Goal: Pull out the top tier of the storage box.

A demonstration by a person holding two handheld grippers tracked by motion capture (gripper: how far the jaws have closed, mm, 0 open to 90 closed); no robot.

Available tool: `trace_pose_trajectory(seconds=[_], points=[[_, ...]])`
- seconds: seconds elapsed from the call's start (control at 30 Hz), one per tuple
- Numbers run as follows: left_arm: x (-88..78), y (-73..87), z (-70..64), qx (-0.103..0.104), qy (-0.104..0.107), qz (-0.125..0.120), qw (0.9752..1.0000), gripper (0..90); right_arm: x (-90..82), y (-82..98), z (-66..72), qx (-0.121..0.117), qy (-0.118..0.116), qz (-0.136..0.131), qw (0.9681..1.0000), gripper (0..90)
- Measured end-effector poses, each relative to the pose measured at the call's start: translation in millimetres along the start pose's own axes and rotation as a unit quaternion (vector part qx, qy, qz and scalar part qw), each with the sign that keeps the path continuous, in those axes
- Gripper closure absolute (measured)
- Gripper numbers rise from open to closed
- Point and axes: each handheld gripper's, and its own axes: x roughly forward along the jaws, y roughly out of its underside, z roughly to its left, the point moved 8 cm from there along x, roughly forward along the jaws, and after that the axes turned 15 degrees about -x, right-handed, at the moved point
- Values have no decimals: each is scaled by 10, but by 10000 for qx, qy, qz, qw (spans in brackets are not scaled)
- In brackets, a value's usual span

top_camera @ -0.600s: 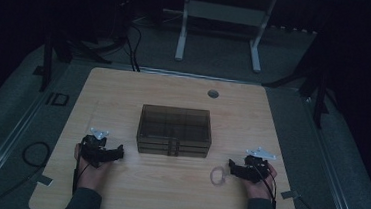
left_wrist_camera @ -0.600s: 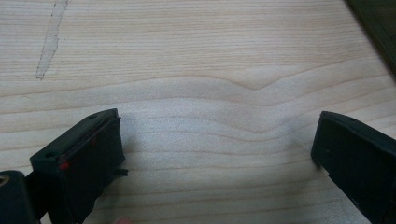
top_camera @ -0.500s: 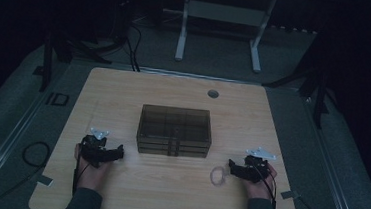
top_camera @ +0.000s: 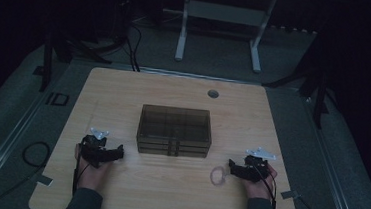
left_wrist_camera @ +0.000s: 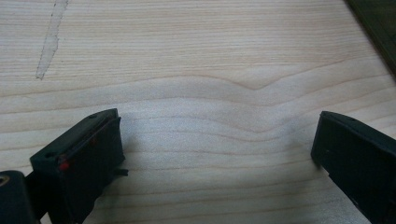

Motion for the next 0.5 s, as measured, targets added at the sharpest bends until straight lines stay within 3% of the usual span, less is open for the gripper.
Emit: trace_pose_trajectory(seconds=[0.5], points=[[-2, 2, 2, 1, -7, 4, 10000, 23, -9, 1, -10, 14, -2, 100, 9999, 139]])
